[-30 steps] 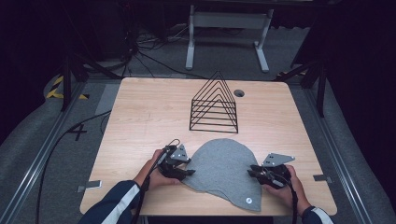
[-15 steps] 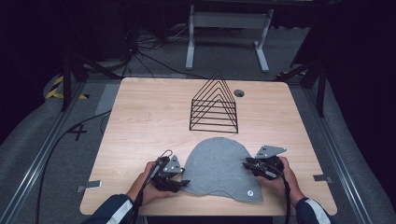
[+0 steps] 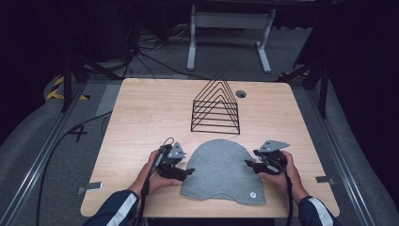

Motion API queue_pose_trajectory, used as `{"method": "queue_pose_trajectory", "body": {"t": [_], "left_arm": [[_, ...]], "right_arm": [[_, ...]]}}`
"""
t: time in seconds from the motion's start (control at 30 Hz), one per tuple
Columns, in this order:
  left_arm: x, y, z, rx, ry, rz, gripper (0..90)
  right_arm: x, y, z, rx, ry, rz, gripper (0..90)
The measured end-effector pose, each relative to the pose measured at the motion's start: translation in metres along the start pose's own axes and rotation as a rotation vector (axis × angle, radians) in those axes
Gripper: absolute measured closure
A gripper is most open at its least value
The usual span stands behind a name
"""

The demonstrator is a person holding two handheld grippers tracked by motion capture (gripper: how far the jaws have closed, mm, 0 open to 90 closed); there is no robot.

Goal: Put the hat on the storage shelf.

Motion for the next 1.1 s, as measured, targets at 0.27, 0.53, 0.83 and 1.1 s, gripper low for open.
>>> {"method": "queue_pose_trajectory", "body": {"t": [0.27, 0.53, 0.83, 1.1], "left_arm": [[-0.02, -0.027, -0.019, -0.013, -0.001, -0.017, 27.8], [-0.01, -0.037, -0.016, -0.036, -0.016, -0.024, 23.1], [0.0, -0.032, -0.017, -0.057, -0.029, 0.003, 49.9], [0.002, -0.03, -0.017, -0.057, 0.013, 0.062, 81.5]], "right_arm": [[0.001, -0.022, -0.008, -0.045, -0.05, -0.021, 40.3], [-0.005, -0.022, -0.008, -0.062, -0.072, -0.049, 47.6], [-0.016, -0.02, -0.009, -0.067, -0.044, -0.103, 73.8], [-0.02, -0.019, -0.009, -0.049, -0.022, -0.123, 84.2]]}}
Point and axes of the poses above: each handheld gripper's, and its own axes: y roughly backward along the jaws, z roughly out of its underside, x roughly to its right, the point moved 8 cm from there along -y, roughly forward along the jaws, and after that the axes turned 2 degrees about x, right-handed, at the moved point
